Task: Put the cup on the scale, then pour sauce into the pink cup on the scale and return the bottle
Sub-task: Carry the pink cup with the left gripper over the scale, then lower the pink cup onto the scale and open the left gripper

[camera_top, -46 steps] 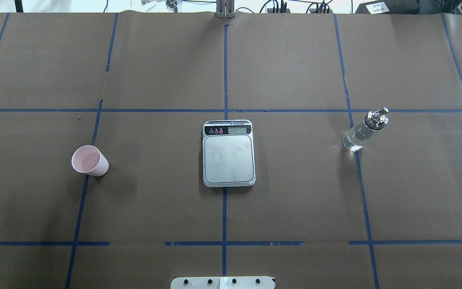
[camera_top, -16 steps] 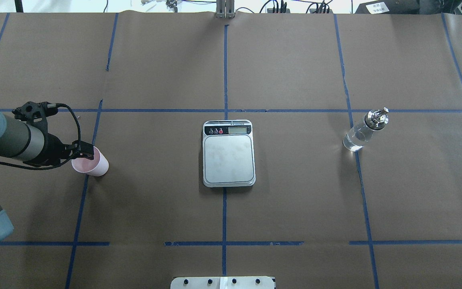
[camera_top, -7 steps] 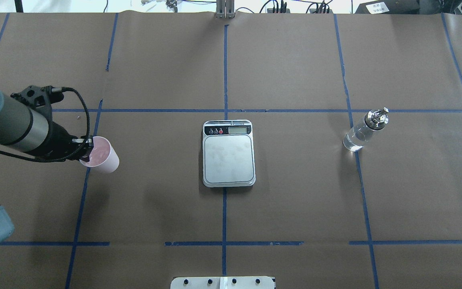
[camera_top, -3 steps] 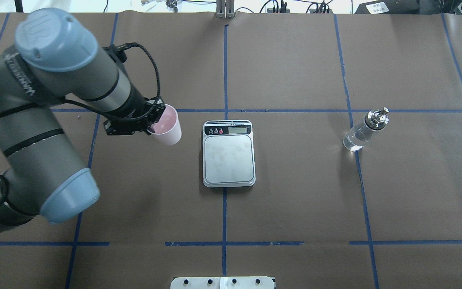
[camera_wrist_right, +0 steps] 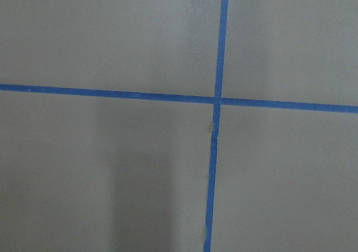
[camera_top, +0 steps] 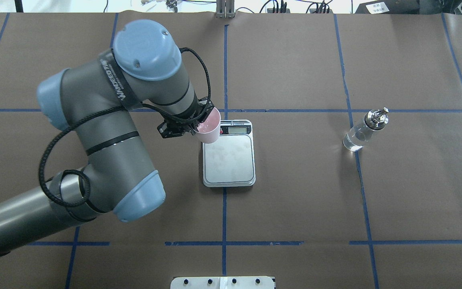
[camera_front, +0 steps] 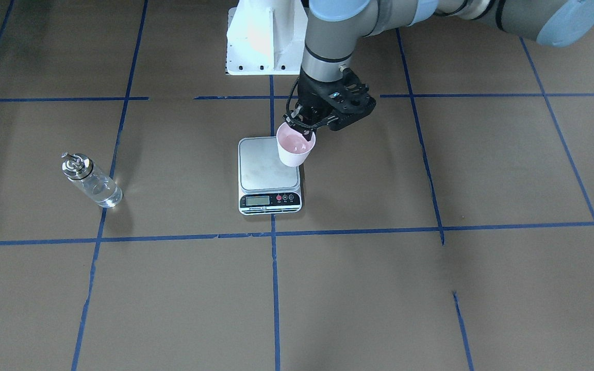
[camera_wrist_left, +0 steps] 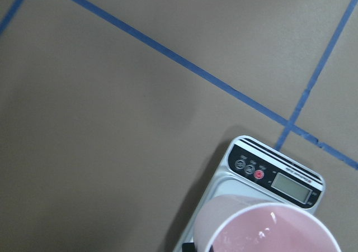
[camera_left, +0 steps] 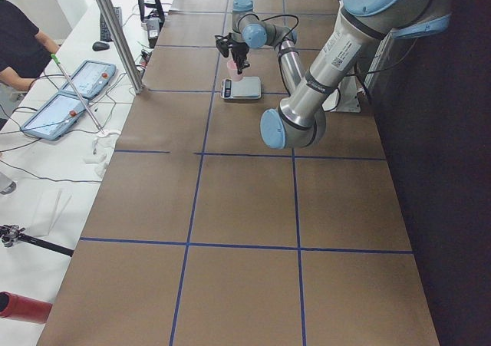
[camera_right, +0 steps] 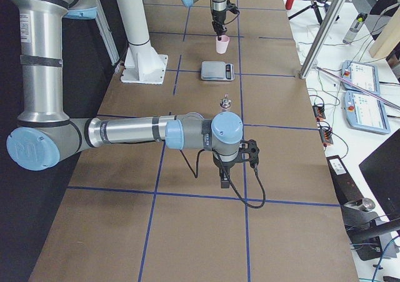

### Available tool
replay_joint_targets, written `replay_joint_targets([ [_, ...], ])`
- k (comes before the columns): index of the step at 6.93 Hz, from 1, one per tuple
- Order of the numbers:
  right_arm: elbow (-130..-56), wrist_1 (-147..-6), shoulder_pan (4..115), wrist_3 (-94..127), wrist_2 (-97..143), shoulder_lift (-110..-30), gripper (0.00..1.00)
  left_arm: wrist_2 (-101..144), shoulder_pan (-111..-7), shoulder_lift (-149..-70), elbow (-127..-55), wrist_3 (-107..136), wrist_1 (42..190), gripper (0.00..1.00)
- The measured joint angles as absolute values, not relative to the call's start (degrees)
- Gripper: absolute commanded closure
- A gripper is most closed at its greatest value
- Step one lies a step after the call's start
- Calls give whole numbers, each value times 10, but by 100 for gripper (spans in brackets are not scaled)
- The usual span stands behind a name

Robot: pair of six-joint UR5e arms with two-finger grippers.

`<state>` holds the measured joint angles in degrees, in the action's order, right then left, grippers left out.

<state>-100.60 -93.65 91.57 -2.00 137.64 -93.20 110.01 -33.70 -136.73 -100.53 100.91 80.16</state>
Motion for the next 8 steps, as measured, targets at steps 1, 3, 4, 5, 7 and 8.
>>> replay_joint_targets([
  [1,-1007,-935,915,-21,1372,-933,0,1087,-323,-1381,-977,1035,825,100],
  [3,-1011,-934,915,-21,1369,-937,0,1059,-301,-1398,-928,1062,861,100],
  [4,-1015,-933,915,-21,1369,-938,0,1052,-296,-1398,-920,1065,868,100],
  [5,-1016,-933,915,-20,1369,-937,0,1049,-294,-1396,-918,1066,870,100],
  [7,-1017,-933,915,-20,1371,-934,0,1048,-293,-1393,-921,1065,871,100],
  [8,-1018,-933,915,-20,1371,-933,0,1048,-293,-1386,-925,1064,870,100],
])
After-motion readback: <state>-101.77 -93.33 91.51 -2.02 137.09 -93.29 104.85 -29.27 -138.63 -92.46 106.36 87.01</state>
